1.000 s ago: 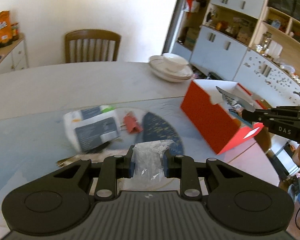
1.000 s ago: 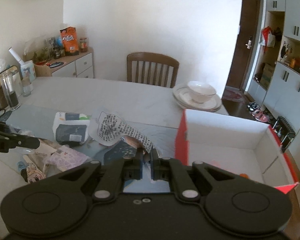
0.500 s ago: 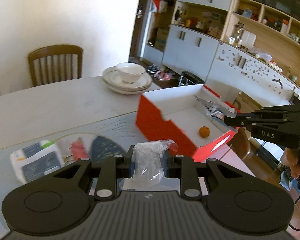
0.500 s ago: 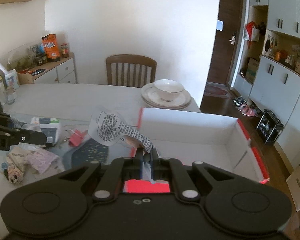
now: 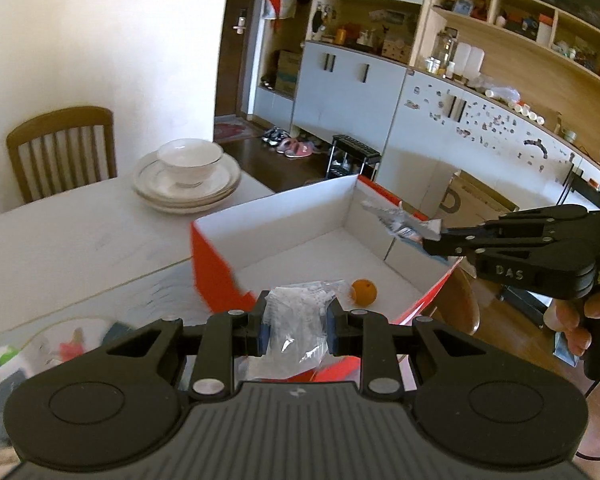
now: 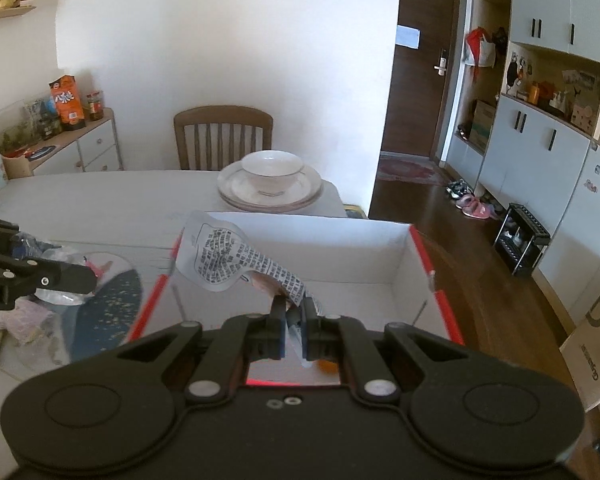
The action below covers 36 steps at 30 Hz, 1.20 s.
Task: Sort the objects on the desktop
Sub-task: 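Carry the tissue and clear pouch with both tools over the red box, then lower both tools into the box and open them, dropping tissue and pouch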
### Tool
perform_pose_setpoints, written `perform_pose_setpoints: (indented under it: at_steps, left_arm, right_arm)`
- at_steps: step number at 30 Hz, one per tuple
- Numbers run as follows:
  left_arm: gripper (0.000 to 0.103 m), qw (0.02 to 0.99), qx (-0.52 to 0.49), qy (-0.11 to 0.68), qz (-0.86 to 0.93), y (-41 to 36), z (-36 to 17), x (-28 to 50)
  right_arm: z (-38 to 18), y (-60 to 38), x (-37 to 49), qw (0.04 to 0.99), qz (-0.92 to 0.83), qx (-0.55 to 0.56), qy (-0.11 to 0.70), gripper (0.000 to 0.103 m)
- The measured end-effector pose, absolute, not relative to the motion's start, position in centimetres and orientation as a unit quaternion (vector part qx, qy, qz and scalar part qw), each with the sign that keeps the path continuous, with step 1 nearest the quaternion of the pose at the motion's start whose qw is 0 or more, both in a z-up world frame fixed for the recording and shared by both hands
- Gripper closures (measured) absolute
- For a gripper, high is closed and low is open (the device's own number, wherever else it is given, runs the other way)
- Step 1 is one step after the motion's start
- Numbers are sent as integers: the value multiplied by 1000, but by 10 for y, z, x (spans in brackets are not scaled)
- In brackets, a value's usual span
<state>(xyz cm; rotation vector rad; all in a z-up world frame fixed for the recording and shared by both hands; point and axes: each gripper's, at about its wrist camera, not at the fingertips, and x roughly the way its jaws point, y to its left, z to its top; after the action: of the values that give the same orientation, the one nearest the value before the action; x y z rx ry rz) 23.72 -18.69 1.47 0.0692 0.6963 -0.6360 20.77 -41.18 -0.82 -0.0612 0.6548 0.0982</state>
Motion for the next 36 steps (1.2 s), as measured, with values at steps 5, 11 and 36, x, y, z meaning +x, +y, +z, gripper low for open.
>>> perform_pose_setpoints:
  at_steps: [5, 11, 36]
  left_arm:
    - [78, 885, 47, 336, -320, -221, 13, 251]
    - [78, 874, 74, 354, -325, -258, -7, 274]
    - [78, 778, 115, 533, -312, -314, -92, 339]
  right_arm:
    - [-17, -432, 222, 941, 49, -26, 333, 97]
    - [-32, -448, 255, 928, 66, -32, 364, 98]
    - [-84, -464, 297, 891, 103, -25, 441, 92]
